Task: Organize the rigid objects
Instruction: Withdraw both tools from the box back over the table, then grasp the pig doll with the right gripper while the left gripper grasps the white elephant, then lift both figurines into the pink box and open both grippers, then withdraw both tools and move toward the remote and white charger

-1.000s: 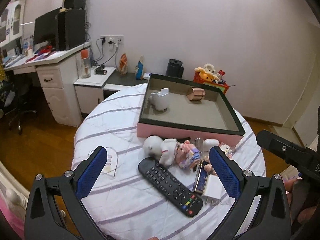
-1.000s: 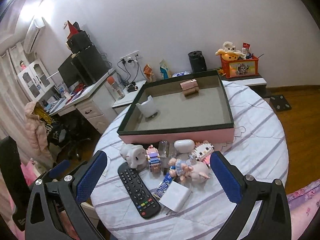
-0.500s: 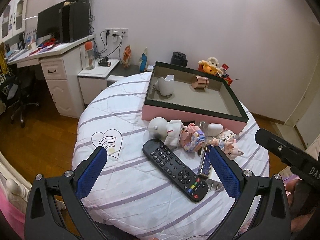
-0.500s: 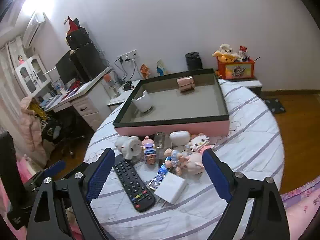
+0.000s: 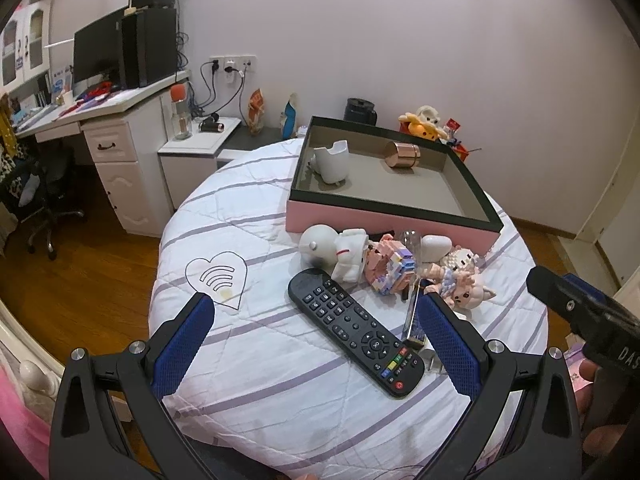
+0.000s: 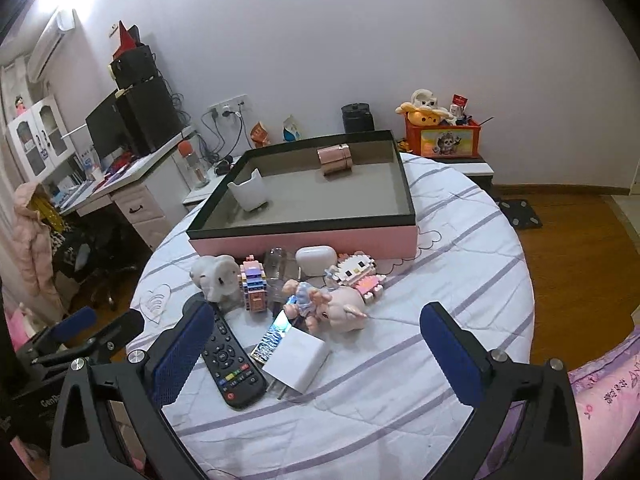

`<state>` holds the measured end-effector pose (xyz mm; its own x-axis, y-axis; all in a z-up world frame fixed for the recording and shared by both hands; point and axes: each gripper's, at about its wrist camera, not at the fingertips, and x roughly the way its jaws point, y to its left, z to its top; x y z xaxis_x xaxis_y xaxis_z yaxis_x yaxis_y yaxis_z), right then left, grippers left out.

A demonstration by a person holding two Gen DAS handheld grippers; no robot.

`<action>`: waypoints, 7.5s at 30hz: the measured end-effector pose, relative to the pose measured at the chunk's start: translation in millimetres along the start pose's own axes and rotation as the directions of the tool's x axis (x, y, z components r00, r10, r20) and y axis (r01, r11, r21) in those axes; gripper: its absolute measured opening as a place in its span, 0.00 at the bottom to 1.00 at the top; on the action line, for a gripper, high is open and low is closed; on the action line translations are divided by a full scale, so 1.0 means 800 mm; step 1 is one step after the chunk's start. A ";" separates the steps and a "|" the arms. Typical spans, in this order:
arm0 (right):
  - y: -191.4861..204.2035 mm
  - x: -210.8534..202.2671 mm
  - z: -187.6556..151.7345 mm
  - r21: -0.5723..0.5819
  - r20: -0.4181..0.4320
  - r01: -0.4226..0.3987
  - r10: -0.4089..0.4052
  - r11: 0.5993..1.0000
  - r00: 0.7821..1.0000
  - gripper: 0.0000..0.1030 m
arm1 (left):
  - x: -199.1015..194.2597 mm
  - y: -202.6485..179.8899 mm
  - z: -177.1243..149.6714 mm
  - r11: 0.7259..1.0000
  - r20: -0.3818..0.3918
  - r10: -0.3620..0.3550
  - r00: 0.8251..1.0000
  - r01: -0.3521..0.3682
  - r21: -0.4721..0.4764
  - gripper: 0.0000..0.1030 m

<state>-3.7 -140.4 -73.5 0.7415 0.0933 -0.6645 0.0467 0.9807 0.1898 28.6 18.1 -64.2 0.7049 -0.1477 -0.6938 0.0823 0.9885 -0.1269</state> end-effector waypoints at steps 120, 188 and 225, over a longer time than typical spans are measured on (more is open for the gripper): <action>-0.047 0.267 0.171 -0.139 -0.227 0.059 -0.090 0.988 0.970 0.61 | 0.290 -0.088 0.186 0.975 -0.220 -0.032 0.975 0.078 0.208 0.74; -0.008 0.042 -0.032 -0.055 -0.139 0.064 -0.071 0.996 0.988 0.85 | 0.057 0.012 -0.013 0.998 -0.134 0.046 0.990 -0.041 0.038 1.00; -0.006 0.085 -0.045 -0.071 -0.209 0.013 -0.028 0.997 0.978 0.85 | 0.118 0.011 -0.061 0.985 -0.116 0.154 0.981 -0.161 -0.061 1.00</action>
<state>22.4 -132.5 -145.1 0.5836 0.0995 -0.8059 0.0087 0.9917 0.1287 61.0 11.3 -165.4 0.6225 0.0031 -0.7826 -0.0755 0.9956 -0.0561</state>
